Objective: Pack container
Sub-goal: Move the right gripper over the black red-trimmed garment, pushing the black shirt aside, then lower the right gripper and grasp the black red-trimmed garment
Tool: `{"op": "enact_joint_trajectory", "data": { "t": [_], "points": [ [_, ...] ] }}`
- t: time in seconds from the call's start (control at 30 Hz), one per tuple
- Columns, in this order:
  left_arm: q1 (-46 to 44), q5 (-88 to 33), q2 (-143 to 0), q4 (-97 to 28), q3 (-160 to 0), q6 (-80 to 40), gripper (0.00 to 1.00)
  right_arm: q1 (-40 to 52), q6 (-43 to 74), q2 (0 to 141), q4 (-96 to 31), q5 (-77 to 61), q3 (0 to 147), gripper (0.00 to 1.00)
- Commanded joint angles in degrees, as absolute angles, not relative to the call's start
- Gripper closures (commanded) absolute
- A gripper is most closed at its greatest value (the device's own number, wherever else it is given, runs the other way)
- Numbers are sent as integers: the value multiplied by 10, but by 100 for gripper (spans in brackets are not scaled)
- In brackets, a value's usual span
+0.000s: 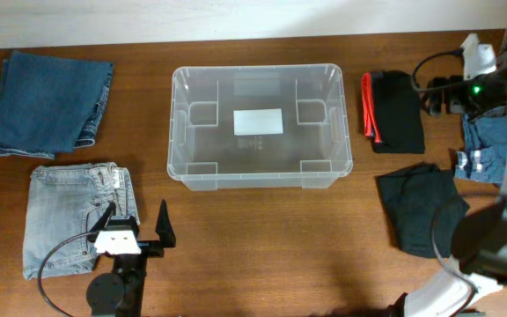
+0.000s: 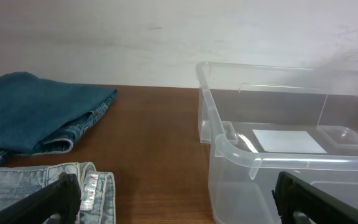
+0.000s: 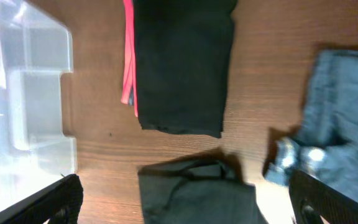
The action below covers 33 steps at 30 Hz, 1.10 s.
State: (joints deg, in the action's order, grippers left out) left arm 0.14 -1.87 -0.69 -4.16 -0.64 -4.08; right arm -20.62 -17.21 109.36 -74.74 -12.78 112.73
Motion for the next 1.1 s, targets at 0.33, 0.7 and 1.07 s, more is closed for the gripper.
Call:
{"op": "enact_joint_trajectory", "data": {
  "t": [0.33,0.7,1.07],
  "points": [
    [4,-17,-4,-46,-5,-36,1,-214,-296,1270,-698,-178,1136,1],
    [4,-17,-4,-46,-5,-36,1,-214,-296,1292,-676,-182,1136,1],
    [4,-17,-4,-46,-5,-36,1,-213,-296,1320,-662,-185,1135,1]
  ]
}}
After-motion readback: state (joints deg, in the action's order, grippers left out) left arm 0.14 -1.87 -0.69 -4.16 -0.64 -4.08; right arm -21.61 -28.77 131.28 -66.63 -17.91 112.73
